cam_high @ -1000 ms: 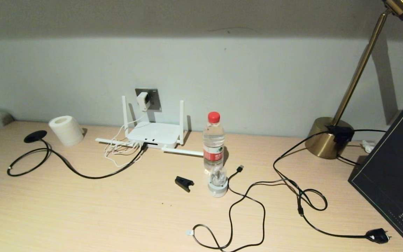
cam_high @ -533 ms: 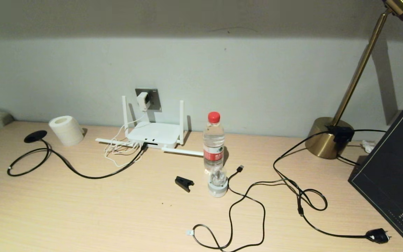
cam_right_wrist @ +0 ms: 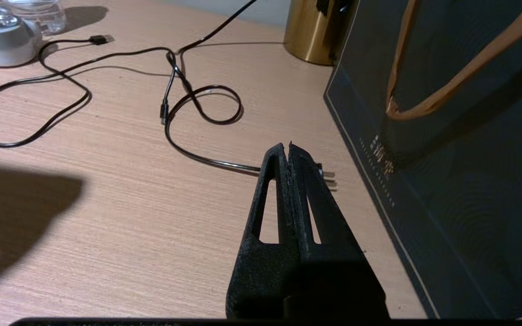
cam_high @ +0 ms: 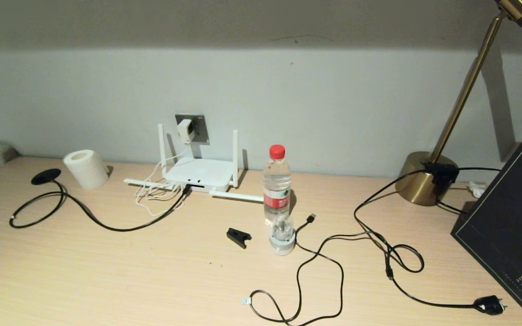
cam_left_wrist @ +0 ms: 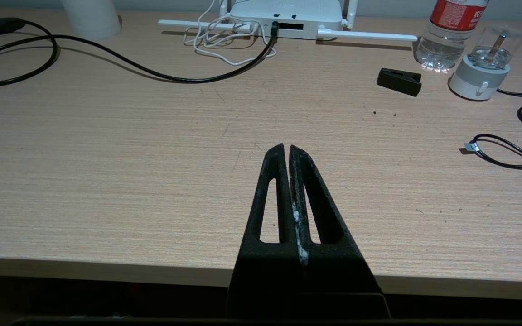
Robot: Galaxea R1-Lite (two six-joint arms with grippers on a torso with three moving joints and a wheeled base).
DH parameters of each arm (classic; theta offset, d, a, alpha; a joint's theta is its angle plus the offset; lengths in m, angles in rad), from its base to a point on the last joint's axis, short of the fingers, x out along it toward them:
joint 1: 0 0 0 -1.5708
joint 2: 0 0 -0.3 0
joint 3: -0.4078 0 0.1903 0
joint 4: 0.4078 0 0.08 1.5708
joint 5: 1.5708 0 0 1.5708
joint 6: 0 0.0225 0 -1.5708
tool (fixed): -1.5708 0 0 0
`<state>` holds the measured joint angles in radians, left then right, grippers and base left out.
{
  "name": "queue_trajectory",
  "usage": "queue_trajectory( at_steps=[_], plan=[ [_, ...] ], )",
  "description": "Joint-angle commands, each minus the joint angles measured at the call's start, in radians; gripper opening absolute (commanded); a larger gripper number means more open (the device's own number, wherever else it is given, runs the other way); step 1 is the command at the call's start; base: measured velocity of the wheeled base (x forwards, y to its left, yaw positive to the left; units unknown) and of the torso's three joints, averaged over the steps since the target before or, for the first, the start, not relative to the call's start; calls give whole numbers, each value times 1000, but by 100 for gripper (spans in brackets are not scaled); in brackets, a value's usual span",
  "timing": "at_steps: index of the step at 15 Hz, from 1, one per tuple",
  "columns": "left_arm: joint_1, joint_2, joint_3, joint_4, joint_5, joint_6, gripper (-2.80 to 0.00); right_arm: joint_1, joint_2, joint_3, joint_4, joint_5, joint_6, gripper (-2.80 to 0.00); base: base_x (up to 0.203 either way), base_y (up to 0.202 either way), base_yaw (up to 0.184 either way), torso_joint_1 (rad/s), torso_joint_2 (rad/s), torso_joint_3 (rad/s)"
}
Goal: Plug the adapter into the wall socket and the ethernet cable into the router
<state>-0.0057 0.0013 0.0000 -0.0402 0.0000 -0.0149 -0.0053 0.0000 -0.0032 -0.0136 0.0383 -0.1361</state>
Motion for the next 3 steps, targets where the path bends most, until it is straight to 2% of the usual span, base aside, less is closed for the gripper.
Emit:
queue_trajectory(
  at_steps=[1,3],
  plan=[
    [0,0,14,0,0,0,-280,0,2,11,-2,0,1,-280,0,0,0,0,0,0],
    [0,0,14,-1,0,-2,-280,0,2,11,-2,2,-1,-280,0,0,0,0,0,0]
  ],
)
